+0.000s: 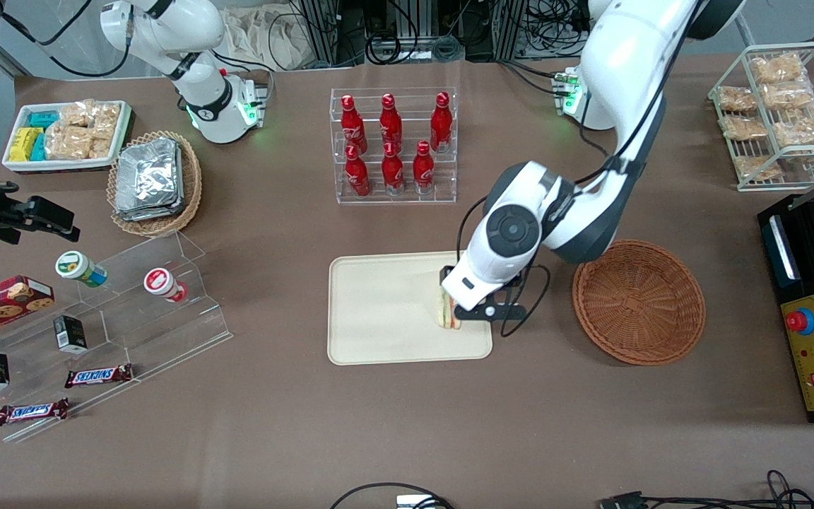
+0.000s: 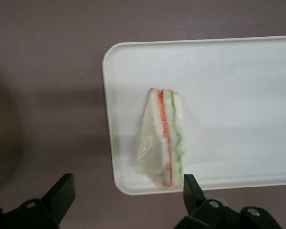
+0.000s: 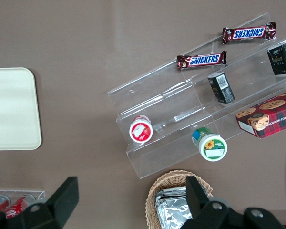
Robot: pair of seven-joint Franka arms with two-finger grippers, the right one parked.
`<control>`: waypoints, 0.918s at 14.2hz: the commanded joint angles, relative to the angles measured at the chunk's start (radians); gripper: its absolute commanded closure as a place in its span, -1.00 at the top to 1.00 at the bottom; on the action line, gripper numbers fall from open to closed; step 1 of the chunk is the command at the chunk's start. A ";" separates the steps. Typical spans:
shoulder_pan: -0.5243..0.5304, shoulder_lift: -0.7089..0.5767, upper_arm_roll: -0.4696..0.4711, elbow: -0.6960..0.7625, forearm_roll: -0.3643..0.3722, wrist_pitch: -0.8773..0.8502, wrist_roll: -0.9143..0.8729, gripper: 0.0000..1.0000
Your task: Place sandwich from basket to tray
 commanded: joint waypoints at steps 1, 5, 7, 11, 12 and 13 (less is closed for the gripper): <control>0.027 -0.250 0.000 -0.273 0.003 0.018 -0.021 1.00; 0.091 -0.419 0.000 -0.360 0.002 -0.074 0.008 1.00; 0.162 -0.452 0.000 -0.343 0.002 -0.108 0.075 1.00; 0.360 -0.490 0.000 -0.285 0.000 -0.186 0.279 1.00; 0.407 -0.483 0.000 -0.244 -0.001 -0.239 0.323 1.00; 0.444 -0.473 0.000 -0.204 -0.001 -0.284 0.351 1.00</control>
